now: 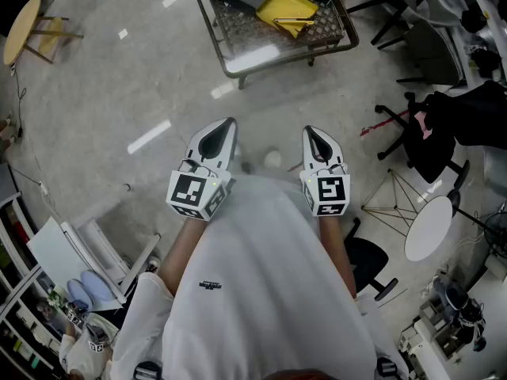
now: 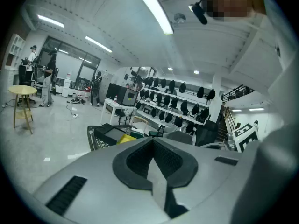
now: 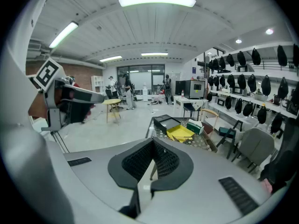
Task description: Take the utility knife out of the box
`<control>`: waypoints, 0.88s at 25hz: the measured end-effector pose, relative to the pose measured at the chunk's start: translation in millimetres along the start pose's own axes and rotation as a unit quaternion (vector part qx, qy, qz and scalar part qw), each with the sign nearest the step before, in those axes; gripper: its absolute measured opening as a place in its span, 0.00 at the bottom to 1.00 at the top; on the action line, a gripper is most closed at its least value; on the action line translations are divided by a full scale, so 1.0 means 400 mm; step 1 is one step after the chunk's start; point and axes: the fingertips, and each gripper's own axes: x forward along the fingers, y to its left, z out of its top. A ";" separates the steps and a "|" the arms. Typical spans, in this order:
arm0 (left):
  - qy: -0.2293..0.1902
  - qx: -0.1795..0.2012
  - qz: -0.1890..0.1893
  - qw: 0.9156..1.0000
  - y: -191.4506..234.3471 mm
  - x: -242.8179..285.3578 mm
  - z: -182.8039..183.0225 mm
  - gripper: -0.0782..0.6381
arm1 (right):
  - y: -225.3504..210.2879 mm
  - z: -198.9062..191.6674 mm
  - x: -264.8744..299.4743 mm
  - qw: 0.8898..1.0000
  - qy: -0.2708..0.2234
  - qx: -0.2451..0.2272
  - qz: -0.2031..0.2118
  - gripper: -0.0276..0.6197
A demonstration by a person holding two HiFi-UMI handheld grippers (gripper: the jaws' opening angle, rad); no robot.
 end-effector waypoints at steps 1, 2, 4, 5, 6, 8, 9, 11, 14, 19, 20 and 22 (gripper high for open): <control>0.001 0.006 -0.006 1.000 -0.025 0.007 -0.001 0.11 | 0.002 0.009 -0.019 1.000 -0.013 0.000 0.002 0.04; 0.003 0.011 -0.012 1.000 -0.051 0.013 -0.004 0.11 | 0.003 0.018 -0.039 1.000 -0.026 0.000 0.005 0.04; 0.008 0.021 -0.019 1.000 -0.104 0.024 -0.015 0.11 | -0.008 0.030 -0.080 0.999 -0.050 0.003 0.007 0.04; 0.011 0.025 -0.020 0.999 -0.128 0.030 -0.020 0.11 | -0.020 0.031 -0.097 0.998 -0.058 0.011 0.008 0.04; 0.011 0.030 -0.020 0.999 -0.148 0.035 -0.022 0.11 | -0.034 0.026 -0.109 0.998 -0.064 0.024 0.008 0.04; 0.010 0.038 -0.015 0.999 -0.175 0.039 -0.013 0.11 | -0.053 0.013 -0.124 0.997 -0.067 0.047 0.009 0.04; 0.008 0.041 -0.012 0.999 -0.185 0.037 -0.010 0.11 | -0.056 0.013 -0.133 0.996 -0.070 0.048 0.013 0.04; 0.010 0.044 -0.007 0.999 -0.206 0.032 -0.018 0.11 | -0.057 0.020 -0.154 0.996 -0.080 0.036 0.022 0.04; 0.019 0.048 0.003 0.999 -0.235 0.034 -0.045 0.11 | -0.066 0.022 -0.178 0.994 -0.095 0.032 0.034 0.04; 0.013 0.048 0.015 0.999 -0.286 0.035 -0.065 0.11 | -0.103 0.002 -0.198 0.993 -0.111 0.026 0.037 0.04; 0.013 0.050 0.016 0.999 -0.293 0.039 -0.072 0.11 | -0.110 -0.009 -0.197 0.993 -0.108 0.023 0.038 0.04; 0.015 0.054 0.018 0.998 -0.309 0.042 -0.084 0.11 | -0.123 -0.022 -0.207 0.993 -0.108 0.019 0.039 0.04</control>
